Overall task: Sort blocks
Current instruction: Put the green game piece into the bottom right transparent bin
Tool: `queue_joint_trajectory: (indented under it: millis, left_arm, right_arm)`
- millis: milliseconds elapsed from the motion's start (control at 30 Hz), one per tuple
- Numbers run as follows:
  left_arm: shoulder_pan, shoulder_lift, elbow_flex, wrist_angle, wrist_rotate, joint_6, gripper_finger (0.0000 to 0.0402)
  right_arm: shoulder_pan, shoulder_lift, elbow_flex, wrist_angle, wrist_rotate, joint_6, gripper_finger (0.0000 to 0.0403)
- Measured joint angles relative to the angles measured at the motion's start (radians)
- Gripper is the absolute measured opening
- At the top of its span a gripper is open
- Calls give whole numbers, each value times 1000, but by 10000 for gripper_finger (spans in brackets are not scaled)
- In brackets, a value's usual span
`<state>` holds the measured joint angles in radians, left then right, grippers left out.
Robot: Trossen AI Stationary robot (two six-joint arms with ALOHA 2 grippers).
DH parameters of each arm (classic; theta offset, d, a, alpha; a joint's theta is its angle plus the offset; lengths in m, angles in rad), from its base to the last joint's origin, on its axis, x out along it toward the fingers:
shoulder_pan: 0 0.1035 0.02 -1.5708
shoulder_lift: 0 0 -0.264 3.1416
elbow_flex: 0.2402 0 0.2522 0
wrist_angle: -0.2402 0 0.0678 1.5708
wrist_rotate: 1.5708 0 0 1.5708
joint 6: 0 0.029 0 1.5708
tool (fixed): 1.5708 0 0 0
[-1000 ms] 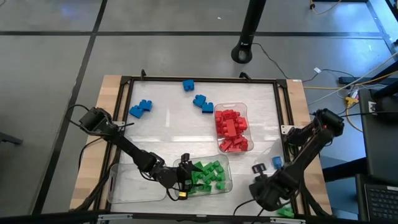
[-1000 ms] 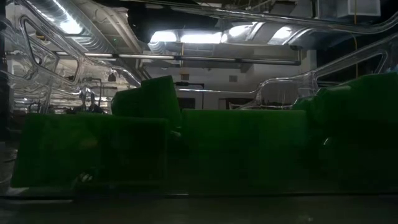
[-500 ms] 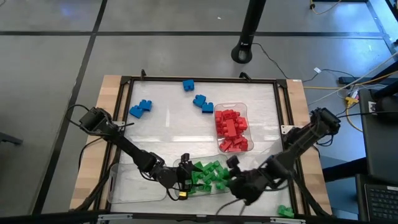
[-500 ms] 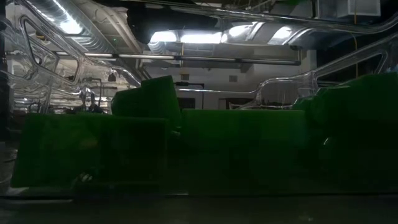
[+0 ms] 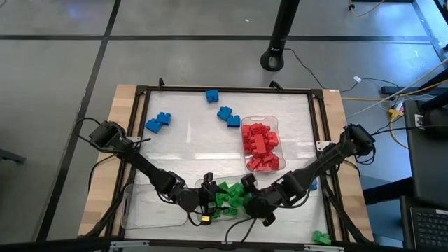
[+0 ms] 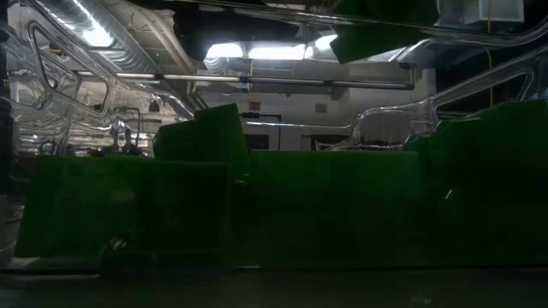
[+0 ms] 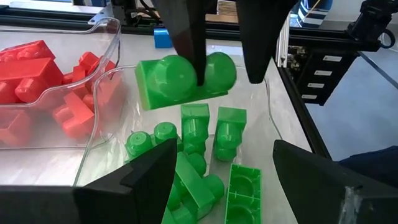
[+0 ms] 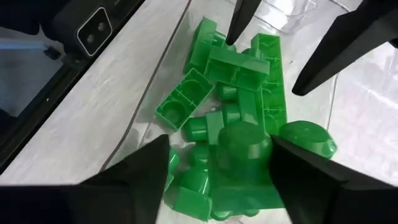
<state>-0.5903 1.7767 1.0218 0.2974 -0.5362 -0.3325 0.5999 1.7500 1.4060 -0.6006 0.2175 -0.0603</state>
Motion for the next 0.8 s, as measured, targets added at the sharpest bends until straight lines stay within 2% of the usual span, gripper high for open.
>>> queue_joint_trajectory:
  millis: [133,267,467,533,667,800]
  left_arm:
    - [0,0,0,1,0,0,255]
    - [0,0,0,23,0,14,255]
    - [13,0,0,159,-1,65,255]
    - [24,0,0,184,-32,72,255]
    - [64,4,0,188,-143,-16,255]
    - [102,7,-1,187,-149,-56,255]
  right_arm:
    - [0,0,2,-10,-31,2,305]
    - [2,0,3,6,-28,2,327]
    - [2,0,3,2,-13,-30,330]
    - [2,0,3,2,-7,-46,330]
    - [2,0,3,1,-1,-59,330]
    - [2,0,3,1,2,-79,331]
